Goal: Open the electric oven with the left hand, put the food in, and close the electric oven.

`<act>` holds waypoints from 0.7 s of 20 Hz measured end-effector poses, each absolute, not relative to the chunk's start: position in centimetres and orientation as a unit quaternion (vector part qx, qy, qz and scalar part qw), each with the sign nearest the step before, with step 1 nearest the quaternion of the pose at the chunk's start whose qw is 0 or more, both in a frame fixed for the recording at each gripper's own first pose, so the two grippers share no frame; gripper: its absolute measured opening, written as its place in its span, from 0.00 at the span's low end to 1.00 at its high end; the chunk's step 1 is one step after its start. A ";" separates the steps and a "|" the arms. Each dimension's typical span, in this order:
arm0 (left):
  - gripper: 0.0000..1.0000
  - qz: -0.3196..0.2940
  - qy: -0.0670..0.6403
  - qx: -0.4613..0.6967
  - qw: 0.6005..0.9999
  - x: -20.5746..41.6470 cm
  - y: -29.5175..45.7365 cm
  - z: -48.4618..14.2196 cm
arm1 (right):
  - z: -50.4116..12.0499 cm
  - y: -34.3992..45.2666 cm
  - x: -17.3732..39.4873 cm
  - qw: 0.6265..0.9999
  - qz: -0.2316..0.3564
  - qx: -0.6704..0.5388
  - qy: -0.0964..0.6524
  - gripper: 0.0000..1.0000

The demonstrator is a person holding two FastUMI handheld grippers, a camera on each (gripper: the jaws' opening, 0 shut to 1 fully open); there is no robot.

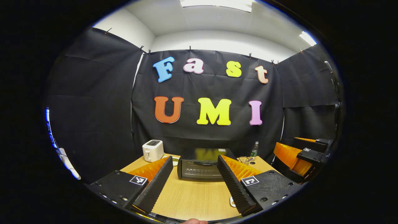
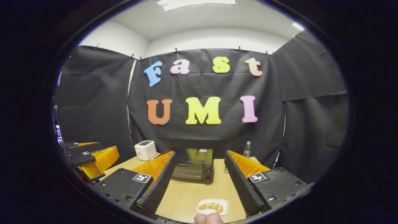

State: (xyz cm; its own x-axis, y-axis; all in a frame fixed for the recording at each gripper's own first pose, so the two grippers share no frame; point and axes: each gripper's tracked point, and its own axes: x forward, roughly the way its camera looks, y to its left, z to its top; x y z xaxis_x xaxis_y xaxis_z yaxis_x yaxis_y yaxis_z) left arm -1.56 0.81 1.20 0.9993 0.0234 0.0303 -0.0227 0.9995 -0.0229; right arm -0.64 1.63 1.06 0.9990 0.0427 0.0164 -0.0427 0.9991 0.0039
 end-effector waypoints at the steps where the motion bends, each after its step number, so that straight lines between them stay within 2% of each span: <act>1: 0.94 0.012 -0.016 -0.012 1.000 -1.6 0.9 1.3 | 1.1 1.7 -0.8 1.000 0.021 0.002 -0.009 0.97; 14: 0.94 0.011 0.004 -0.014 1.000 0.6 0.7 -0.4 | 0.4 -0.2 0.6 1.000 0.003 0.010 0.003 0.97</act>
